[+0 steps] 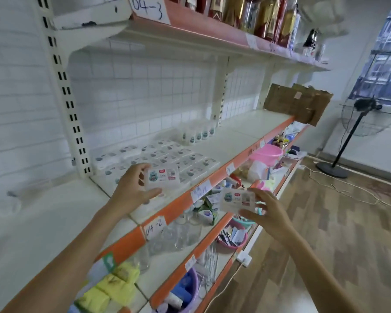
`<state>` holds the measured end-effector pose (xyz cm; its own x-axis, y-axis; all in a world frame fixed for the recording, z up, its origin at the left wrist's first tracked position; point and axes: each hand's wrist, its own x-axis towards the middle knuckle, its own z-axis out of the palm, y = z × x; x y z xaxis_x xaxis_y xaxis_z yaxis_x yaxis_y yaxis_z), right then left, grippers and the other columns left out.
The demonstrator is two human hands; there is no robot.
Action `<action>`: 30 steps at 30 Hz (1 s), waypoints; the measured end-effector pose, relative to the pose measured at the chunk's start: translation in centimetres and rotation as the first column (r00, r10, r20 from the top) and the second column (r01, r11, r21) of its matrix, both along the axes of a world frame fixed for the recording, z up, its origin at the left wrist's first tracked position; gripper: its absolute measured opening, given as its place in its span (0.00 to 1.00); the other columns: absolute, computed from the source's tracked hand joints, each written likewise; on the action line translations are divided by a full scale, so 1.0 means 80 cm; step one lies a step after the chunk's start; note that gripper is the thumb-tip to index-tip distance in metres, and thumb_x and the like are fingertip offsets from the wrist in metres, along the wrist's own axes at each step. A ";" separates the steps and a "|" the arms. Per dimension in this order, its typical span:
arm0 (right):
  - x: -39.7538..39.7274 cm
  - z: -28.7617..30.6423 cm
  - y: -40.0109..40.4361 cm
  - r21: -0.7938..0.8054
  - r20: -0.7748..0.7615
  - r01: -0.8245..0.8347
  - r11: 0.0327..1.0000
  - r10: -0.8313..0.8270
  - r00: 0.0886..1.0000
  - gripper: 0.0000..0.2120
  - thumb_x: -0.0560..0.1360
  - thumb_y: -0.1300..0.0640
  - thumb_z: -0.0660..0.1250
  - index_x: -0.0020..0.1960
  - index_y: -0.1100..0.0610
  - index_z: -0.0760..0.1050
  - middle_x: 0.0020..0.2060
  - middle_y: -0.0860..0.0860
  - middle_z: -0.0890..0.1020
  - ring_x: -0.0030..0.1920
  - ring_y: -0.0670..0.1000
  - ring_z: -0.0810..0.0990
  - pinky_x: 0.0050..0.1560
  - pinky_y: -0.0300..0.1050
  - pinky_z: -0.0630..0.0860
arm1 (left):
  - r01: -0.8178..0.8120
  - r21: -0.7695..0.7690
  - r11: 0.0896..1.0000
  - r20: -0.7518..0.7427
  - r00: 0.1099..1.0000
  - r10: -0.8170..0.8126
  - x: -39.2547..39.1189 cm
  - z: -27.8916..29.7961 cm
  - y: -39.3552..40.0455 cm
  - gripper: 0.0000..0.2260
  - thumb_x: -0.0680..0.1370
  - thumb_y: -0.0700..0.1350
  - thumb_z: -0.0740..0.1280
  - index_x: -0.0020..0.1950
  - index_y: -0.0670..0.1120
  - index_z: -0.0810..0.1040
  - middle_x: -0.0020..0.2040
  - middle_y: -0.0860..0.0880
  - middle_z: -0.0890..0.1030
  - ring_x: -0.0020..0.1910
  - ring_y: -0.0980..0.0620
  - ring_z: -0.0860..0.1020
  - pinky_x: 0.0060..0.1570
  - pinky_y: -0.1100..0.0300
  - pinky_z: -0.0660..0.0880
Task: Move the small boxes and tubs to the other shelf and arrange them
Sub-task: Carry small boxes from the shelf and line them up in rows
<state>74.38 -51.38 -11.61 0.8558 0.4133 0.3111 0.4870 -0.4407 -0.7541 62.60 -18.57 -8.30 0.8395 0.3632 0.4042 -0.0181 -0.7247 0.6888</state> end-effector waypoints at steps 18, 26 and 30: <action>0.312 0.053 0.188 -0.135 0.134 -0.289 0.948 0.306 0.942 0.31 0.64 0.50 0.77 0.65 0.52 0.72 0.53 0.47 0.72 0.48 0.48 0.74 0.43 0.28 0.68 | -0.312 0.116 0.943 -0.093 0.942 0.323 0.191 0.015 0.102 0.30 0.67 0.46 0.77 0.64 0.43 0.69 0.56 0.51 0.65 0.50 0.53 0.73 0.49 0.65 0.68; 0.410 0.072 0.308 -0.313 0.153 -0.531 0.787 0.594 0.790 0.33 0.66 0.45 0.74 0.68 0.50 0.68 0.62 0.49 0.72 0.62 0.51 0.69 0.63 0.47 0.68 | -0.455 0.266 0.850 -0.156 0.850 0.504 0.257 0.020 0.126 0.32 0.69 0.54 0.73 0.68 0.46 0.68 0.59 0.52 0.69 0.57 0.55 0.70 0.55 0.66 0.63; 0.439 0.083 0.349 -0.371 0.156 -0.616 0.695 0.701 0.696 0.34 0.68 0.47 0.73 0.69 0.53 0.65 0.64 0.50 0.70 0.65 0.52 0.66 0.65 0.45 0.65 | -0.496 0.505 0.707 -0.236 0.708 0.665 0.277 0.017 0.126 0.33 0.71 0.62 0.67 0.71 0.48 0.65 0.64 0.50 0.71 0.64 0.51 0.67 0.69 0.58 0.53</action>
<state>109.53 -23.43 -4.97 0.2266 0.9372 0.2651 0.8884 -0.0873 -0.4506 84.78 -8.46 -6.92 0.6176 0.7179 0.3211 0.6927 -0.6899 0.2103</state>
